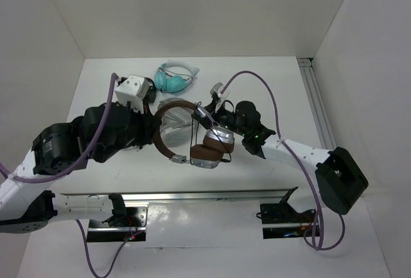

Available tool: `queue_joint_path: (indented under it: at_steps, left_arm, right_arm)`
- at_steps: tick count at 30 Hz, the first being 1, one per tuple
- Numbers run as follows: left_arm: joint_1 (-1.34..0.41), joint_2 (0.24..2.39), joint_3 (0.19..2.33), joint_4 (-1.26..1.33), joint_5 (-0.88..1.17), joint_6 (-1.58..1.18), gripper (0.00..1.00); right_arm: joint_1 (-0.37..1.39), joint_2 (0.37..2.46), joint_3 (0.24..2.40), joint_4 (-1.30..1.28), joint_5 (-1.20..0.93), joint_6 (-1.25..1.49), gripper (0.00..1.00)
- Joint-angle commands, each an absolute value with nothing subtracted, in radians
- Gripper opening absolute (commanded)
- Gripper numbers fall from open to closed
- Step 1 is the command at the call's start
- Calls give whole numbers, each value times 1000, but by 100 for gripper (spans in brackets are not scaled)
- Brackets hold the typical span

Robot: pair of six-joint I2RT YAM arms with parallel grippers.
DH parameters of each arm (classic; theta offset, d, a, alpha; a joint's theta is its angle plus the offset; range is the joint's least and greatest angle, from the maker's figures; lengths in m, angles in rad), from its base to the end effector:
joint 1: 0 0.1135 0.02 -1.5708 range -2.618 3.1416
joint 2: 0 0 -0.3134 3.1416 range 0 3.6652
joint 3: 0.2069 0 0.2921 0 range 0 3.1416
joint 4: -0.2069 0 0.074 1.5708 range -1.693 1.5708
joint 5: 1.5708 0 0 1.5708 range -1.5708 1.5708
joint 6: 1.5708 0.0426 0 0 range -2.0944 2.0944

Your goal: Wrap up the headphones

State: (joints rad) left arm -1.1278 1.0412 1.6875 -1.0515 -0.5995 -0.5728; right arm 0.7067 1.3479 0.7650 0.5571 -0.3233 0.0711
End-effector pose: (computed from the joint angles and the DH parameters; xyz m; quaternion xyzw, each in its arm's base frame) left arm 0.0878 -0.1289 0.5610 0.0622 0.8117 -0.2325 0.5322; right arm 0.2473 0.2290 0.3089 -0.3276 0.6363 0.3678 0.5937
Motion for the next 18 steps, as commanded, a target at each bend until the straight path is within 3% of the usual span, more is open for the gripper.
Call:
queue_joint_path:
  at_steps: [1,9,15,17,18]
  left_arm:
    - [-1131,1041,1796,-1048,-663,-693,0]
    - [-1131,1017,1842,-1023,-767,-788,0]
    - [-1131,1031,1830,-948,-767,-788,0]
    - [-1131,1055,1830,-948,-767,-788,0]
    - [-1131,1055,1830,-937,-767,-788,0]
  right_arm:
    - [692,1368,756,727,-342,109,26]
    - [672,1378,655,839,-367,130,27]
    - [672,1420,646,923,-434,193,19]
    - [672,1433,646,937,-434,204,20]
    - [672,1433,655,937,-417,204,25]
